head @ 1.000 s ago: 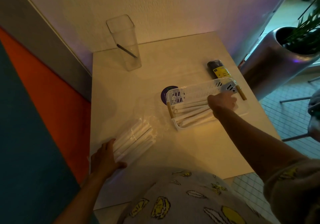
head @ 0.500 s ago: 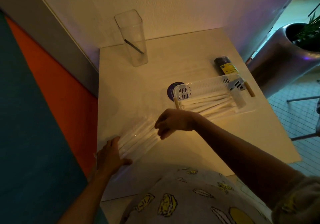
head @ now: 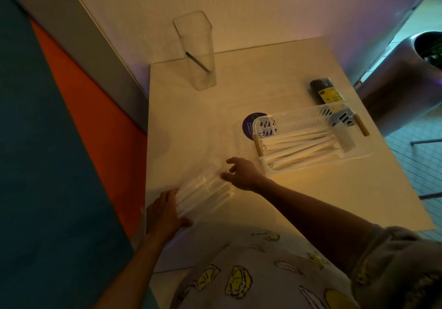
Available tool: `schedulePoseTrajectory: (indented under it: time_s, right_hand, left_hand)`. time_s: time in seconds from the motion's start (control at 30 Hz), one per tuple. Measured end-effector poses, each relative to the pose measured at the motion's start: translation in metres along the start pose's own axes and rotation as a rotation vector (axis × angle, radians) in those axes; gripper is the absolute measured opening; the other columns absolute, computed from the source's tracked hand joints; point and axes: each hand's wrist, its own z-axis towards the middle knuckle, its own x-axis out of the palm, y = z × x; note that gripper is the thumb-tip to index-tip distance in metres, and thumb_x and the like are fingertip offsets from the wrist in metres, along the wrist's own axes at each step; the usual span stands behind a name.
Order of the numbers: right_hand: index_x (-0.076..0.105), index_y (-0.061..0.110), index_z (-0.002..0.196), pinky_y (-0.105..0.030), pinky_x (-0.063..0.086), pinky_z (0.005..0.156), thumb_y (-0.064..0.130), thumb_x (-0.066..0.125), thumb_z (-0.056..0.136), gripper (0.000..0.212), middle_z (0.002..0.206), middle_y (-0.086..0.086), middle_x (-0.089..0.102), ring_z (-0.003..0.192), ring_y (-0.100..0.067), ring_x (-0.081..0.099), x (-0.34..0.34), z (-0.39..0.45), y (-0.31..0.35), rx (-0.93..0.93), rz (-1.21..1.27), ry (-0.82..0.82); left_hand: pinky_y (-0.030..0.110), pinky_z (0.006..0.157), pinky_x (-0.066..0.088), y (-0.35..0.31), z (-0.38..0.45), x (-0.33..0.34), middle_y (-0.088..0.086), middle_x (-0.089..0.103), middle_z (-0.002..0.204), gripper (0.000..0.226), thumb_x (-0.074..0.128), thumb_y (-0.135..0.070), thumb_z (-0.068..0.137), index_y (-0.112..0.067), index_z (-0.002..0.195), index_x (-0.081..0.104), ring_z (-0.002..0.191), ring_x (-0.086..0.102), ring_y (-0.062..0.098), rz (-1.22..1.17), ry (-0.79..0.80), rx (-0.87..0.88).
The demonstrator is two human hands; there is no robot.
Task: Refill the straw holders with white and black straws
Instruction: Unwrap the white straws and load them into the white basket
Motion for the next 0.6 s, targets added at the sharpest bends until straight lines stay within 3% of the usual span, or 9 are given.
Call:
schedulePoseTrajectory:
  time_s: [0.1, 0.3, 0.5, 0.6]
  right_hand:
    - [0.049, 0.013, 0.140, -0.031, 0.053, 0.087, 0.039, 0.071, 0.088, 0.062, 0.124, -0.010, 0.065, 0.103, -0.017, 0.063, 0.004, 0.002, 0.002, -0.023, 0.041, 0.000]
    - [0.048, 0.010, 0.142, -0.031, 0.046, 0.095, 0.034, 0.072, 0.088, 0.064, 0.136, -0.011, 0.057, 0.120, -0.024, 0.057, 0.010, 0.004, 0.006, -0.090, -0.045, 0.048]
    - [0.064, 0.009, 0.124, -0.024, 0.048, 0.084, 0.020, 0.072, 0.089, 0.038, 0.120, -0.009, 0.067, 0.103, -0.017, 0.062, 0.011, 0.008, 0.002, -0.116, -0.014, -0.024]
    - [0.060, 0.012, 0.130, -0.029, 0.051, 0.090, 0.023, 0.074, 0.086, 0.047, 0.123, -0.008, 0.065, 0.107, -0.020, 0.062, 0.012, 0.007, 0.001, -0.131, -0.009, -0.001]
  left_hand:
    - [0.039, 0.094, 0.045, -0.003, -0.001, 0.001, 0.003, 0.045, 0.139, 0.112, 0.084, -0.059, 0.053, -0.024, 0.145, 0.031, 0.120, 0.050, 0.024, 0.000, -0.010, 0.002]
    - [0.040, 0.098, 0.043, -0.003, -0.001, 0.002, 0.003, 0.043, 0.142, 0.114, 0.084, -0.058, 0.054, -0.024, 0.146, 0.027, 0.123, 0.047, 0.024, -0.009, -0.006, -0.003]
    - [0.041, 0.097, 0.043, -0.003, -0.001, 0.002, 0.003, 0.043, 0.142, 0.115, 0.084, -0.059, 0.052, -0.024, 0.146, 0.028, 0.122, 0.048, 0.024, 0.000, -0.005, -0.011]
    - [0.042, 0.097, 0.045, -0.001, 0.000, 0.002, 0.002, 0.043, 0.142, 0.116, 0.084, -0.061, 0.050, -0.026, 0.145, 0.028, 0.122, 0.049, 0.024, 0.002, 0.005, -0.016]
